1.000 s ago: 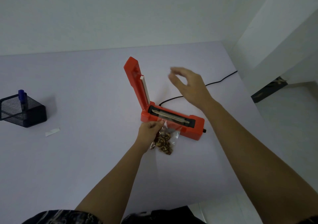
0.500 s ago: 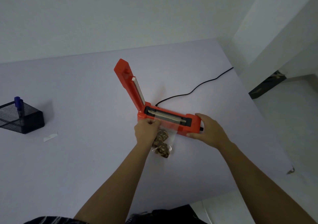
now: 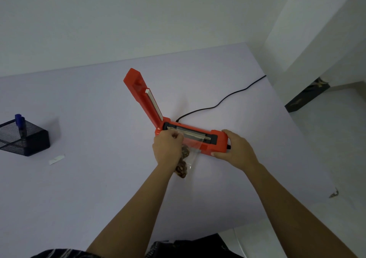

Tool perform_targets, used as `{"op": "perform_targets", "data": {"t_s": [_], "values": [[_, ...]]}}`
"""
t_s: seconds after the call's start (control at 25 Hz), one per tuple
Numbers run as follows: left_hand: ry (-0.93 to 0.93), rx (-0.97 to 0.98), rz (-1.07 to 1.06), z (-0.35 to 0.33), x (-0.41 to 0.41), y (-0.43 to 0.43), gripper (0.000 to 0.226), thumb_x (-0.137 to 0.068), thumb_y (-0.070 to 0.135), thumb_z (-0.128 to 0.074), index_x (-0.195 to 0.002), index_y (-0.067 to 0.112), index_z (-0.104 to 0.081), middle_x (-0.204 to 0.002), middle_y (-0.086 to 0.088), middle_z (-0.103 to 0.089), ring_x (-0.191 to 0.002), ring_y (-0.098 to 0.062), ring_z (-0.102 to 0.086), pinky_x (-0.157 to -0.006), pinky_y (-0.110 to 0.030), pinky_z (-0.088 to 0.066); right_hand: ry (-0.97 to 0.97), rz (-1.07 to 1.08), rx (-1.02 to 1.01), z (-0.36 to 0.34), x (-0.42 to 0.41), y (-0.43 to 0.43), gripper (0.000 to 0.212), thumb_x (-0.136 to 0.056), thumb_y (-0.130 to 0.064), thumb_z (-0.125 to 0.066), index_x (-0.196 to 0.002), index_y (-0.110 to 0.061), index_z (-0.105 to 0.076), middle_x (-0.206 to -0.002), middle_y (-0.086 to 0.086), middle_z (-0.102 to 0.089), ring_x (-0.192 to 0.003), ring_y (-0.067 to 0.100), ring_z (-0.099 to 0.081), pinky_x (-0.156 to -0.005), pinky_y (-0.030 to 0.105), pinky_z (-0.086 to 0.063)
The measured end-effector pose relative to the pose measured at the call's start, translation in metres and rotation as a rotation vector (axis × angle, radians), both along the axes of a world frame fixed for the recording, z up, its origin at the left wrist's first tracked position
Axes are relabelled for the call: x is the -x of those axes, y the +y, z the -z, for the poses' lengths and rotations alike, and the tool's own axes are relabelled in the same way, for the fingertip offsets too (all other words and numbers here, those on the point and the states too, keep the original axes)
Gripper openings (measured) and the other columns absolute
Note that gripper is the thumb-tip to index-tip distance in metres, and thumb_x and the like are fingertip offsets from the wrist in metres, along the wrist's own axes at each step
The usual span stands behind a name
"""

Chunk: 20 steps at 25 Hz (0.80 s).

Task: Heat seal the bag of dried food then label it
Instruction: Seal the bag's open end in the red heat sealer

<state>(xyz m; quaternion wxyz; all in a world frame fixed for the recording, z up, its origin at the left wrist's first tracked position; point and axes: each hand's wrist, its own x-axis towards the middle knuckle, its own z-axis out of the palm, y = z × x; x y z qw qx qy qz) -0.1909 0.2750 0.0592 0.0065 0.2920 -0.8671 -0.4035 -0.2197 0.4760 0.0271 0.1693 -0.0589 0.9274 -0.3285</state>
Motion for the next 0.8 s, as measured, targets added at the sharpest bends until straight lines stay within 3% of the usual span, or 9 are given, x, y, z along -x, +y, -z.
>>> {"op": "perform_targets", "data": {"t_s": [0.16, 0.28, 0.4, 0.48, 0.56, 0.64, 0.72, 0.8], "values": [[0.061, 0.008, 0.038, -0.008, -0.004, 0.005, 0.017, -0.088, 0.017, -0.056, -0.083, 0.014, -0.072, -0.068, 0.004, -0.064, -0.050, -0.005, -0.054, -0.050, -0.010, -0.039, 0.008, 0.002, -0.022, 0.000, 0.000, -0.002, 0.076, -0.062, -0.040, -0.082, -0.126, -0.020, -0.046, -0.117, 0.001, -0.060, -0.105, 0.022, -0.058, -0.090, 0.038, -0.050], [0.096, -0.022, 0.038, -0.013, -0.006, 0.010, 0.017, -0.090, 0.017, -0.056, -0.083, 0.012, -0.070, -0.059, 0.009, -0.057, -0.041, -0.002, -0.053, -0.047, -0.007, -0.043, 0.009, 0.002, -0.015, -0.001, 0.000, -0.002, 0.080, -0.063, -0.038, -0.082, -0.130, -0.017, -0.044, -0.122, 0.005, -0.058, -0.109, 0.024, -0.057, -0.092, 0.038, -0.048], [0.128, -0.078, 0.007, -0.016, -0.009, 0.013, 0.017, -0.091, 0.017, -0.056, -0.085, 0.009, -0.069, -0.056, 0.016, -0.050, -0.046, 0.015, -0.054, -0.046, 0.004, -0.037, -0.011, 0.000, -0.013, -0.002, -0.001, -0.001, 0.080, -0.061, -0.044, -0.082, -0.127, -0.020, -0.045, -0.119, 0.002, -0.060, -0.105, 0.022, -0.059, -0.092, 0.041, -0.050], [0.149, -0.068, -0.013, -0.018, -0.011, 0.014, 0.017, -0.091, 0.020, -0.056, -0.088, 0.011, -0.070, -0.060, 0.014, -0.055, -0.045, 0.003, -0.056, -0.049, 0.000, -0.041, -0.016, 0.007, -0.014, -0.001, 0.000, -0.001, 0.079, -0.061, -0.041, -0.082, -0.127, -0.019, -0.045, -0.119, 0.003, -0.060, -0.105, 0.022, -0.059, -0.091, 0.040, -0.050], [0.181, -0.050, -0.034, -0.018, -0.011, 0.013, 0.017, -0.090, 0.023, -0.058, -0.091, 0.013, -0.071, -0.070, 0.010, -0.061, -0.058, -0.003, -0.058, -0.061, -0.009, -0.046, -0.009, 0.012, -0.008, -0.001, -0.001, 0.000, 0.079, -0.063, -0.037, -0.083, -0.128, -0.016, -0.044, -0.121, 0.005, -0.059, -0.107, 0.024, -0.058, -0.092, 0.038, -0.048], [0.190, -0.074, -0.055, -0.016, -0.011, 0.009, 0.018, -0.089, 0.026, -0.059, -0.093, 0.014, -0.072, -0.075, 0.007, -0.063, -0.066, -0.009, -0.060, -0.063, -0.011, -0.043, -0.019, 0.012, -0.011, 0.000, -0.001, 0.000, 0.081, -0.063, -0.036, -0.082, -0.131, -0.015, -0.042, -0.125, 0.006, -0.057, -0.110, 0.024, -0.057, -0.094, 0.037, -0.046], [0.157, -0.156, -0.078, -0.011, -0.013, 0.004, 0.017, -0.088, 0.029, -0.060, -0.091, 0.016, -0.071, -0.080, 0.005, -0.067, -0.072, -0.010, -0.062, -0.065, -0.013, -0.046, -0.029, -0.014, -0.055, 0.001, 0.001, 0.001, 0.089, -0.064, -0.041, -0.081, -0.136, -0.015, -0.037, -0.132, 0.006, -0.052, -0.117, 0.024, -0.053, -0.098, 0.038, -0.044], [0.127, -0.259, -0.087, -0.004, -0.021, -0.006, 0.017, -0.087, 0.032, -0.060, -0.086, 0.017, -0.069, -0.082, 0.002, -0.070, -0.076, -0.014, -0.066, -0.074, -0.027, -0.054, -0.017, -0.056, -0.145, 0.003, 0.003, 0.003, 0.102, -0.064, -0.051, -0.077, -0.143, -0.015, -0.025, -0.146, 0.007, -0.038, -0.132, 0.024, -0.039, -0.108, 0.041, -0.035]]}}
